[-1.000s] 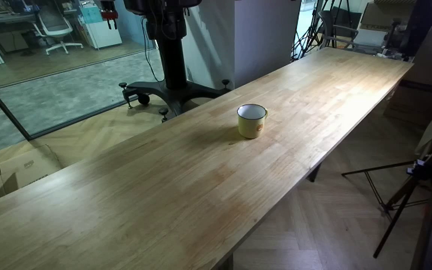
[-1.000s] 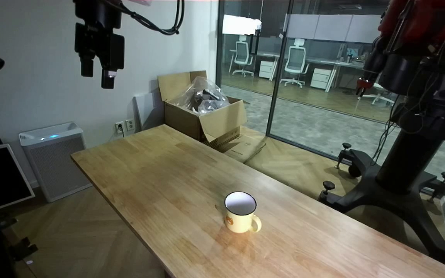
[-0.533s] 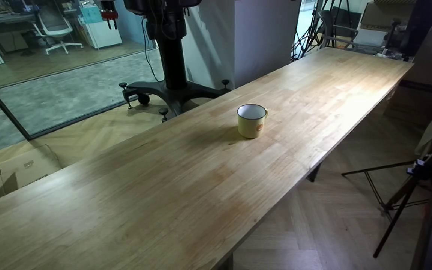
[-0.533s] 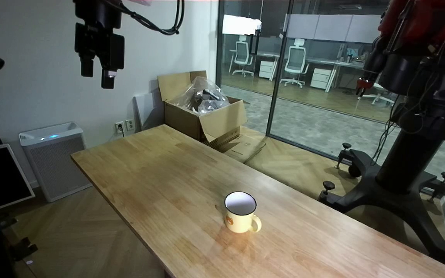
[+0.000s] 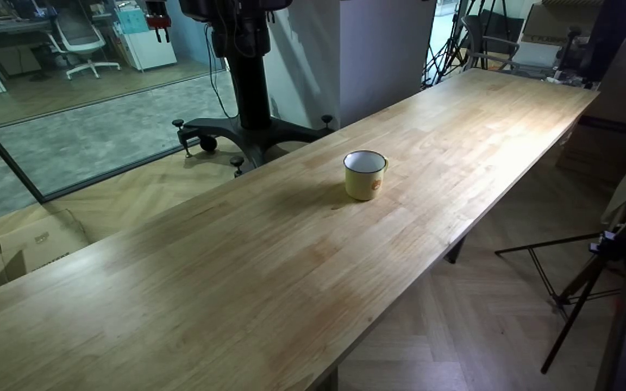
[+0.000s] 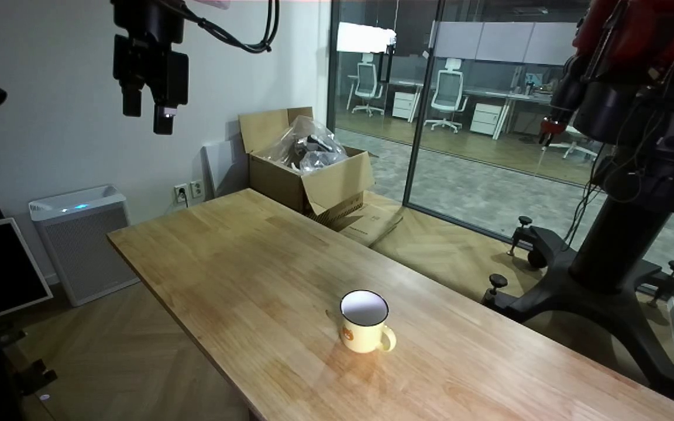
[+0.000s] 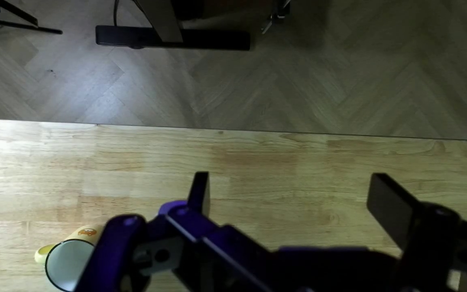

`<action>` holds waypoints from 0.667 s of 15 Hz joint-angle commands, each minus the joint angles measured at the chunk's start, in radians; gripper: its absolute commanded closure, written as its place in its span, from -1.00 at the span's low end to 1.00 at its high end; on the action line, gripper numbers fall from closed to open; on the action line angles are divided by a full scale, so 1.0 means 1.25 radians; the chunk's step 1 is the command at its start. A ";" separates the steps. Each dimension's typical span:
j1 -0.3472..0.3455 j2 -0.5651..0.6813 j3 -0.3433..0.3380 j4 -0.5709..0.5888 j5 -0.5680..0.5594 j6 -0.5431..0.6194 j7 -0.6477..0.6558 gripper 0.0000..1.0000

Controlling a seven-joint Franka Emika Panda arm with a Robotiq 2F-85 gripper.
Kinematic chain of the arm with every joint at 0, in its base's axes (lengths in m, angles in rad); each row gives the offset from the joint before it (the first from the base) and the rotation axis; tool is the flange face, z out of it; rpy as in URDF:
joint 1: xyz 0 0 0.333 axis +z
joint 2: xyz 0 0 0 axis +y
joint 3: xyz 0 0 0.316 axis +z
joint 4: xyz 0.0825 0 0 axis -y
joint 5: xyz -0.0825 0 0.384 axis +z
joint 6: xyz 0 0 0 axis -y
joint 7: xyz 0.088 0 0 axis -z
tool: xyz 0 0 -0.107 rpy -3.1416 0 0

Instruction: Move the mug to the left

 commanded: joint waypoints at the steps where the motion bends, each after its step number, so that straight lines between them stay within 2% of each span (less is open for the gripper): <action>1: -0.007 0.007 -0.002 -0.002 -0.010 0.044 0.022 -1.00; 3: -0.030 0.034 -0.008 -0.001 -0.053 0.138 0.049 -1.00; 6: -0.072 0.100 -0.021 -0.003 -0.180 0.305 0.087 -1.00; 10: -0.100 0.224 -0.061 0.016 -0.266 0.435 0.133 -1.00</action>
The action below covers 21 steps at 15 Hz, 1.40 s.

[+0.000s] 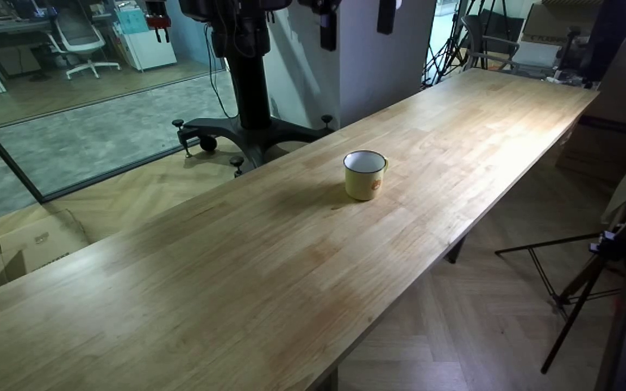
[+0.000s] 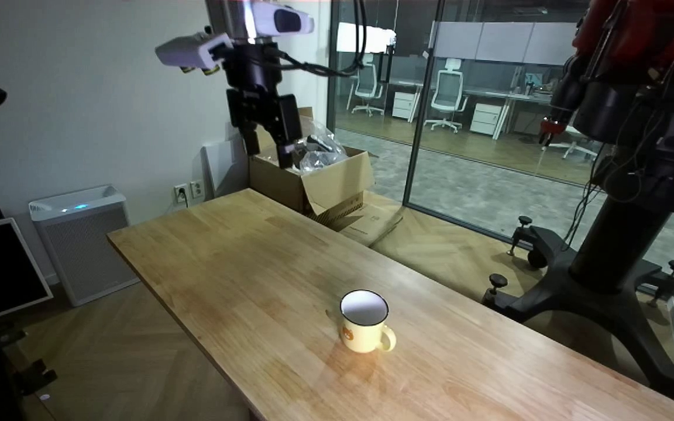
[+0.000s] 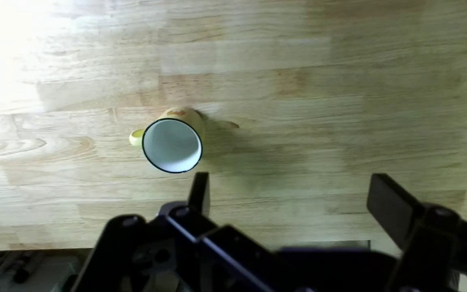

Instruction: Move the mug to the left

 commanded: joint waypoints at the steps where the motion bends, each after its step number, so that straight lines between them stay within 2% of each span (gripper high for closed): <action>1: -0.007 0.116 -0.031 0.035 -0.068 0.080 0.062 -1.00; 3: 0.000 0.169 -0.051 0.044 -0.083 0.112 0.071 -1.00; 4: 0.003 0.120 -0.052 0.010 -0.053 0.099 0.024 -1.00; 6: 0.006 0.147 -0.060 0.011 -0.052 0.112 0.020 -1.00; 9: 0.008 0.138 -0.059 0.011 -0.053 0.111 0.020 -1.00; 11: 0.011 0.155 -0.059 0.015 -0.075 0.143 -0.004 -1.00; 15: -0.010 0.264 -0.091 0.081 -0.074 0.201 -0.074 -1.00; 21: -0.060 0.437 -0.095 0.205 -0.027 0.222 -0.281 -1.00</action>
